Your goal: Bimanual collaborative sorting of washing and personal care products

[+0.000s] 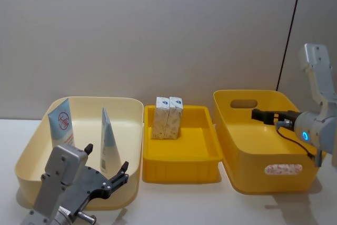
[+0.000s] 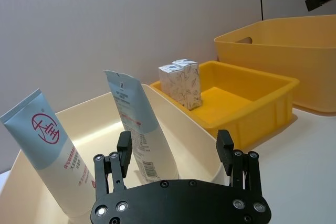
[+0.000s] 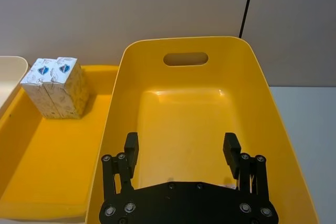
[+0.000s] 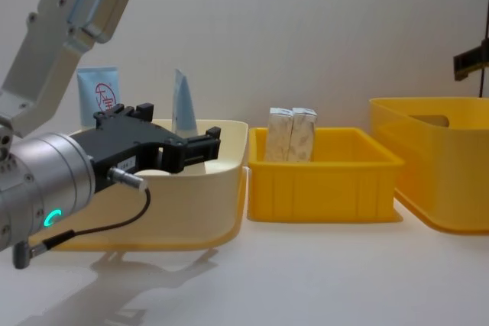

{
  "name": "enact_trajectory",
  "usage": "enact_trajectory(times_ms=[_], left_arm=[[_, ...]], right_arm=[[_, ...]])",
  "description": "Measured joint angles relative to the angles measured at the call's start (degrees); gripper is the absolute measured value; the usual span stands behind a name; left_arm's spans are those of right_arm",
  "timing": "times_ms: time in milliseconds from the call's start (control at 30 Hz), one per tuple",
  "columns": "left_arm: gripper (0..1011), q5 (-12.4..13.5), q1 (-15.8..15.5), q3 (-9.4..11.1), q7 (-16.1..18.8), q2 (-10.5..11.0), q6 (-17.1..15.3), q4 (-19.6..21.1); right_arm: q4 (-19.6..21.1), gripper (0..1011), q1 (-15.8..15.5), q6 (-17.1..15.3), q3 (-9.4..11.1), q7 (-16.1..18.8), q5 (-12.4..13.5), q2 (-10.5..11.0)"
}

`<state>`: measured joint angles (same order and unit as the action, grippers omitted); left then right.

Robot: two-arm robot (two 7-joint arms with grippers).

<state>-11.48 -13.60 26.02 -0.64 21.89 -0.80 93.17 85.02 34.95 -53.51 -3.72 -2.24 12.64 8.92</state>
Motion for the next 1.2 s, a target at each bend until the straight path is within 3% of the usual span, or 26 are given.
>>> enact_trajectory(times_ms=[367,700,1200], left_arm=[[1003,0.2,-4.0,0.2,-1.8,-1.0,-1.5,-2.2],[1004,-0.1,-9.2,0.3,-4.1,-3.8,-1.3,-8.3],[1003,-0.1,-13.1,-0.5,-4.4,-6.7,-0.4,-15.0]], right_arm=[[-0.3,1001,-0.3,-1.2,0.3,-0.1,0.1,-0.1],[-0.5,1001,-0.3,-1.6,0.4,-0.2,0.1,-0.1],[-0.5,1001,-0.4,-1.7,0.5,-0.2,0.1,-0.1]])
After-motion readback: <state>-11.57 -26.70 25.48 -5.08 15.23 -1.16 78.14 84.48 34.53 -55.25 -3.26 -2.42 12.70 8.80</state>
